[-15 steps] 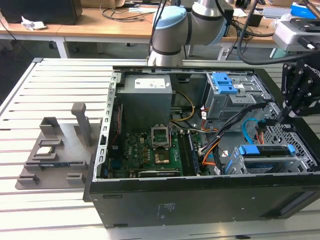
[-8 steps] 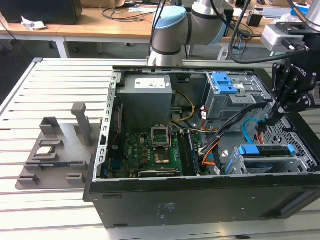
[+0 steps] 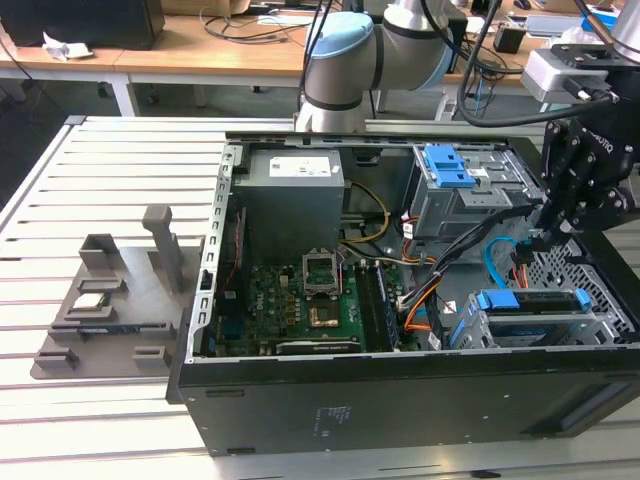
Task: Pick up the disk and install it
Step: 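Insert the first disk wire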
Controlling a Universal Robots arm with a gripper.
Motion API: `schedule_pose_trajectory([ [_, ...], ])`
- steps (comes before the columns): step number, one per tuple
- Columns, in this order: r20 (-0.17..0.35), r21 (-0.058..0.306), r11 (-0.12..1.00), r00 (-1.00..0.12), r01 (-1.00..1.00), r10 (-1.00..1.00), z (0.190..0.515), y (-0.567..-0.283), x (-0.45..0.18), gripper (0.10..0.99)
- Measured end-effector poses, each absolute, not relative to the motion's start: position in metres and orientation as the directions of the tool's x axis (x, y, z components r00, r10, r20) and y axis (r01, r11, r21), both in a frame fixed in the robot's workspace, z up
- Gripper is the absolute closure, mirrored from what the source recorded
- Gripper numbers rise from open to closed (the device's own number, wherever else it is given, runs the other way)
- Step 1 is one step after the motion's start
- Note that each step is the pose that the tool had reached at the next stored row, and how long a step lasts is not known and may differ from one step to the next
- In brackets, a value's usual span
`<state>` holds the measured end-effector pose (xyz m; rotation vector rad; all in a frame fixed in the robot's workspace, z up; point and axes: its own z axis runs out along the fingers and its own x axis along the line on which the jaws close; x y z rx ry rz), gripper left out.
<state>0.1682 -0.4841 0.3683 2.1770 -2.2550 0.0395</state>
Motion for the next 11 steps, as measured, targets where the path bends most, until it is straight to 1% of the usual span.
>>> schedule_pose_trajectory([
  [1, 0.023, -0.013, 0.035, -0.035, -0.999, -0.999, 0.368, -0.484, 0.168, 0.725],
  [5, 0.042, -0.014, 0.035, -0.035, -0.999, -0.999, 0.360, -0.484, 0.167, 0.725],
  [11, 0.049, -0.014, 0.035, -0.035, -0.999, -0.998, 0.355, -0.483, 0.167, 0.725],
])
